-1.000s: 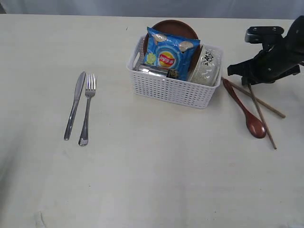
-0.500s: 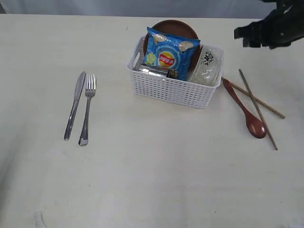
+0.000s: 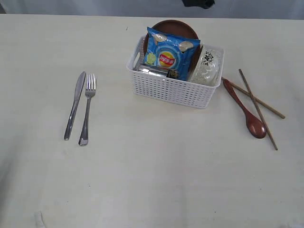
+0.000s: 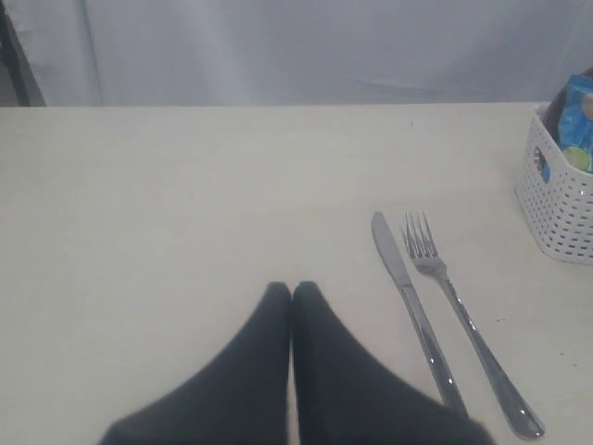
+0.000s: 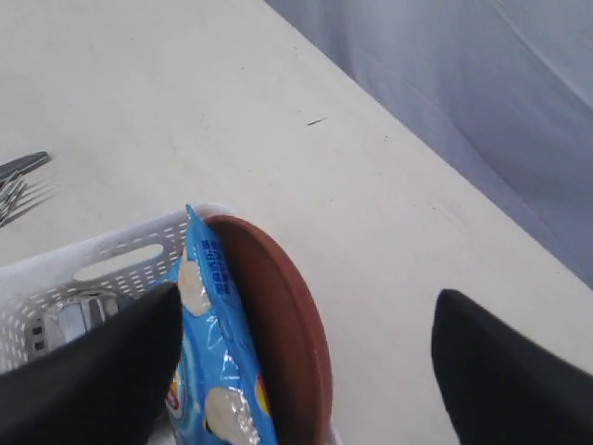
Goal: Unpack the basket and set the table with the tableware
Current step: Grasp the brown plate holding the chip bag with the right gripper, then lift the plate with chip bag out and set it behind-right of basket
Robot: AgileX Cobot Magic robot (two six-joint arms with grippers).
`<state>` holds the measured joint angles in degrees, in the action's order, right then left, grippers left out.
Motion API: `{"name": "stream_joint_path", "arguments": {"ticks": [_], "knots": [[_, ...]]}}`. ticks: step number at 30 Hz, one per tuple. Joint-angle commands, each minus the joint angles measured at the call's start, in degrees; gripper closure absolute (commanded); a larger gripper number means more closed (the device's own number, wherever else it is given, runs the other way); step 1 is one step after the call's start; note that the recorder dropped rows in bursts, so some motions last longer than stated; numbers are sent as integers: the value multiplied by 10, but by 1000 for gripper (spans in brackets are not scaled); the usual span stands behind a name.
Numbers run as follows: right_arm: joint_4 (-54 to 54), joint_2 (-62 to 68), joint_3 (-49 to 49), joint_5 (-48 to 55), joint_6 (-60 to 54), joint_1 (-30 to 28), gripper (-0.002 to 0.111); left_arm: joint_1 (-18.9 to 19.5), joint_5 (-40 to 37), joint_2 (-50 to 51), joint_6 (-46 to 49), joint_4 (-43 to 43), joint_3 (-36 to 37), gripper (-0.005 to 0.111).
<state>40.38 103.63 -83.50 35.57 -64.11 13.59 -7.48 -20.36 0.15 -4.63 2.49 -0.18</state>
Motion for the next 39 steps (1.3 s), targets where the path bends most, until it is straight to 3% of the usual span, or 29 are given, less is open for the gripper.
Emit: {"name": "stream_joint_path", "arguments": {"ticks": [1,21,24,30,31,39], "knots": [[1,34,-6,-8,-17,18,32,1,6,-1,-2,5,2,107],[-39,126,-6,-32,-25,41,32,1,6,-1,-2,5,2,107],[-31,126,-6,-33,-11,41,44,1,6,-1,-2,5,2,107],[-30,124,-6,-26,-6,42,104,1,6,-1,-2,5,2,107],[-30,124,-6,-26,-4,42,108,1,6,-1,-2,5,2,107],[-30,95,-11,-45,-6,42,109,1,6,-1,-2,5,2,107]]}}
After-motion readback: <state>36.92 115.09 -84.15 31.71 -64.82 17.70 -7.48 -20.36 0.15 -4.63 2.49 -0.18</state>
